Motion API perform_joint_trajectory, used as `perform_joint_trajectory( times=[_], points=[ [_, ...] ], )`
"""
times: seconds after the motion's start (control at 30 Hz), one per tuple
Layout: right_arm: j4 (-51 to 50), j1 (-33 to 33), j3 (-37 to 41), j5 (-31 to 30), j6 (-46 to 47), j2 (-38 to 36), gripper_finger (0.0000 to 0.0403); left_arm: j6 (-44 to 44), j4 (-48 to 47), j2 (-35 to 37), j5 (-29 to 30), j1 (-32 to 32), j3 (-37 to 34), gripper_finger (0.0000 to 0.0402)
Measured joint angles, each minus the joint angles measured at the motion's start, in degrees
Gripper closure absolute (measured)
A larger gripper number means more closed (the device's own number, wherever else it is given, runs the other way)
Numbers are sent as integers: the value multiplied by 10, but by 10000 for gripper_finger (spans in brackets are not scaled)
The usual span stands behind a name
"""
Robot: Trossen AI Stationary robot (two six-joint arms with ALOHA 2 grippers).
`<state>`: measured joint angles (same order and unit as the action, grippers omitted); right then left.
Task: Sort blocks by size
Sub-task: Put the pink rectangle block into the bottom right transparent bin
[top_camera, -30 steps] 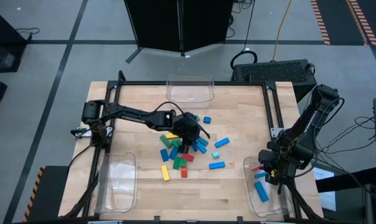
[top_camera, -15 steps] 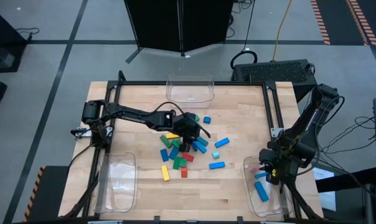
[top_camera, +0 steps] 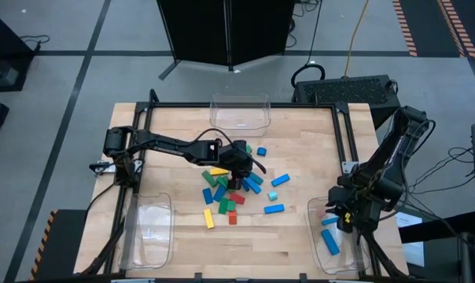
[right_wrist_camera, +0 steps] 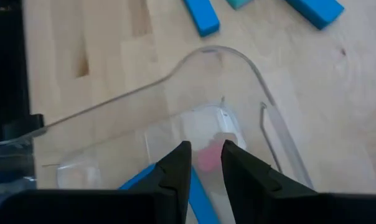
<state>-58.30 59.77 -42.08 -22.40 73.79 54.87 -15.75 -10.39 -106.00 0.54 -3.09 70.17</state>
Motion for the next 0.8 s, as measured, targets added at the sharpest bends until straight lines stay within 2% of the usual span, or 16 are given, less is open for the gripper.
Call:
perform_joint_trajectory(
  times=[0.33,0.53,0.7,0.8],
  points=[
    [-5,-2,14,9,18,39,346,0,0,0,0,0,0,259],
    [37,-2,14,16,18,78,346,1,0,0,0,0,0,259],
    [96,-2,12,51,25,117,346,2,0,0,0,0,0,259],
    [149,-1,14,100,36,125,346,3,0,0,0,0,0,259]
  ],
)
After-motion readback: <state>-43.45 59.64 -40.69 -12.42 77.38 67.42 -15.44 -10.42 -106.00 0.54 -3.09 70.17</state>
